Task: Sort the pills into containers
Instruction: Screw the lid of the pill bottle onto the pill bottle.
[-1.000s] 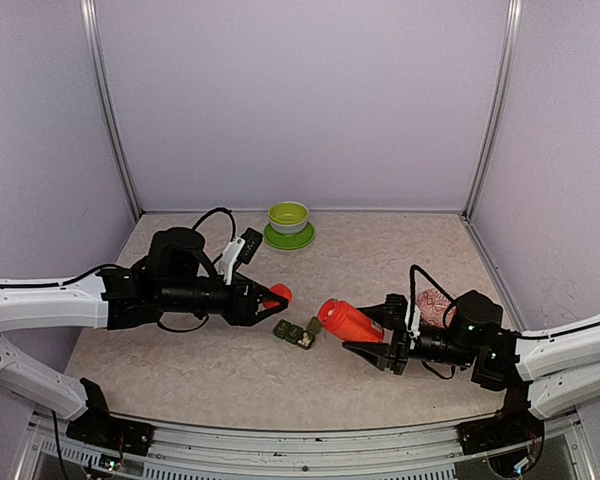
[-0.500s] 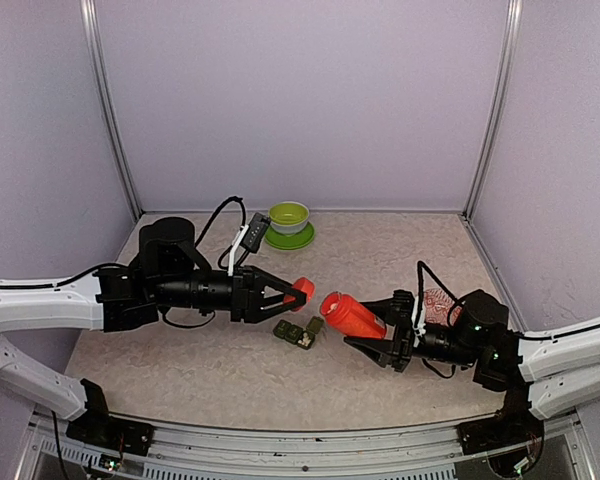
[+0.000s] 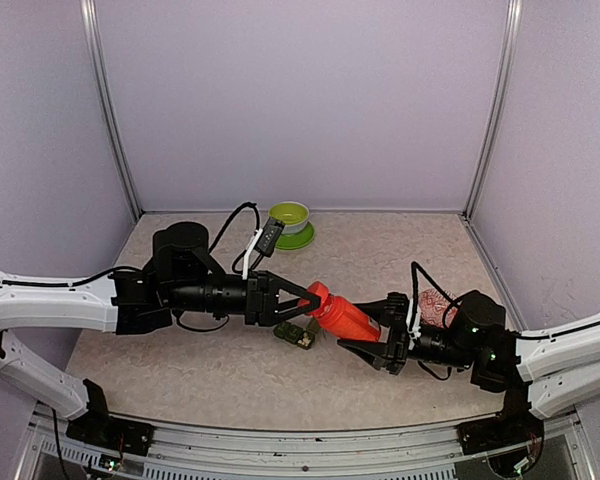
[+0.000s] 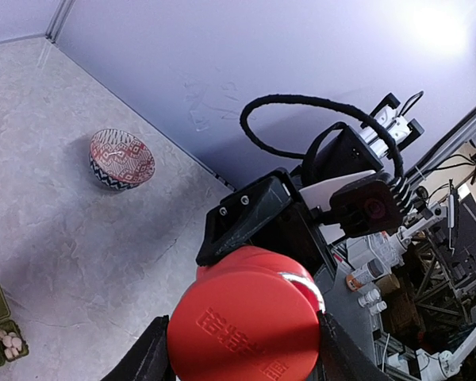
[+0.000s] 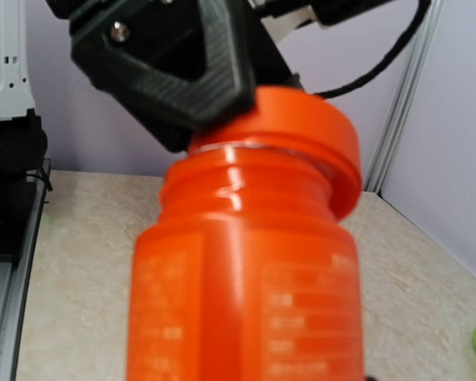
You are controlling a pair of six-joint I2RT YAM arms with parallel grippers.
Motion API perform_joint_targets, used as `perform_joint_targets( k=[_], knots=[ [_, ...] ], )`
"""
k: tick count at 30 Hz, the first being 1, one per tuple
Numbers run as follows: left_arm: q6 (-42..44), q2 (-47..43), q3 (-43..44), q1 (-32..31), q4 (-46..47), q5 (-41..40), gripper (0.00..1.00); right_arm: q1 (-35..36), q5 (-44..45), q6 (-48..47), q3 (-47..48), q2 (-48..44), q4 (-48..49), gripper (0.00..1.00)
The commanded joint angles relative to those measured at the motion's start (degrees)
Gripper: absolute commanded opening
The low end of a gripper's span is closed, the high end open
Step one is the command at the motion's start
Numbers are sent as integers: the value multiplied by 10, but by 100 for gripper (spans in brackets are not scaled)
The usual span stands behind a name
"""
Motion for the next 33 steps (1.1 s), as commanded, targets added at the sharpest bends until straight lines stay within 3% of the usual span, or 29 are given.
perform_joint_targets(
  k=[1, 20, 28, 33],
  knots=[
    [0, 10, 13, -7, 28, -7, 47, 7, 9, -5, 17, 8, 19, 3],
    [-24, 32, 10, -27, 40, -21, 47, 8, 39, -12, 30, 19, 6, 3],
    [-63, 41, 10, -27, 11, -87, 47, 23, 115, -26, 53, 36, -24, 2],
    [-87, 54, 7, -27, 20, -78, 47, 35, 159, -46, 51, 34, -16, 2]
  ],
)
